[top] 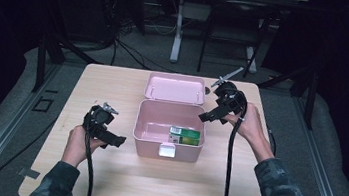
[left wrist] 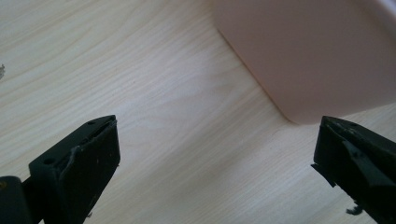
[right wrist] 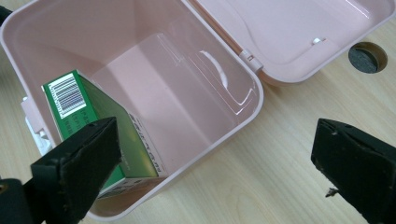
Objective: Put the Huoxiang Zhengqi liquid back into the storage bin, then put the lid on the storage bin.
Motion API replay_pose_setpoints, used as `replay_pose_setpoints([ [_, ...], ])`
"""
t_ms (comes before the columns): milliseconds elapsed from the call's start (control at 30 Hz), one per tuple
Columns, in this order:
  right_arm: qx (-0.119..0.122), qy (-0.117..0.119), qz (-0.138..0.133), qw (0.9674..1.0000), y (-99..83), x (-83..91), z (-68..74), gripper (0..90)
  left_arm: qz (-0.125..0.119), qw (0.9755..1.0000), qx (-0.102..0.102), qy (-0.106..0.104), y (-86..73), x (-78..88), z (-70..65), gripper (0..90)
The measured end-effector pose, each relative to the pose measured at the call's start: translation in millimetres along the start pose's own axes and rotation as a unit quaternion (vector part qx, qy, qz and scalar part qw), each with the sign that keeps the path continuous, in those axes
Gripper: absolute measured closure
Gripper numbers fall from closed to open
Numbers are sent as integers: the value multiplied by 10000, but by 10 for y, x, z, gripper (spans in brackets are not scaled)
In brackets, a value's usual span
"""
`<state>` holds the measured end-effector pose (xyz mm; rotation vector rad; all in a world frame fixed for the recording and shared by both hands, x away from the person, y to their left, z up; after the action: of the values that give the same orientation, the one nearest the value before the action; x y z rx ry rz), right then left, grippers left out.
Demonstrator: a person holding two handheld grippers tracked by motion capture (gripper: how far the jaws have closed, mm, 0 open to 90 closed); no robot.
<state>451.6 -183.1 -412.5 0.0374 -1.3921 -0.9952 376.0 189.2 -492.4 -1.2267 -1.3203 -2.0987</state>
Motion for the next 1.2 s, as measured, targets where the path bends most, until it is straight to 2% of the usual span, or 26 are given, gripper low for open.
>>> replay_pose_setpoints([
  [367,-54,-16,-43,10000,22,-61,-99,16,-182,9997,123,-88,186,108,24,5],
  [533,-105,-41,-107,9999,77,-80,-156,24,-311,9990,177,-258,265,167,32,9],
  [733,-120,-166,-147,9997,138,-91,-228,26,-385,9985,152,-363,374,173,-29,13],
  [767,-198,-138,-146,9996,139,-96,-234,26,-389,9983,167,-391,387,168,-35,10],
  [900,-217,-176,-219,9994,150,-104,-299,27,-484,9971,184,-559,439,177,-83,5],
  [1033,-336,-267,-313,9986,177,-112,-359,63,-507,9964,191,-658,467,136,-161,93],
  [1100,-397,-273,-362,9982,196,-131,-393,137,-529,9962,185,-668,465,115,-175,169],
  [1200,-484,-388,-395,9973,219,-176,-446,190,-538,9956,213,-736,461,88,-179,262],
])
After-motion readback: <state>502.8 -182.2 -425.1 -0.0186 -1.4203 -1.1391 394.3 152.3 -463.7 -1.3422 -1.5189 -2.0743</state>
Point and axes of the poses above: each handheld gripper's, and its own axes: x roughly backward along the jaws, y roughly out of its top, z roughly to its left, the point moved 1 cm from there along -x, roughly forward along the jaws, and after that the axes turned 11 degrees about y, right-handed, at the moved point
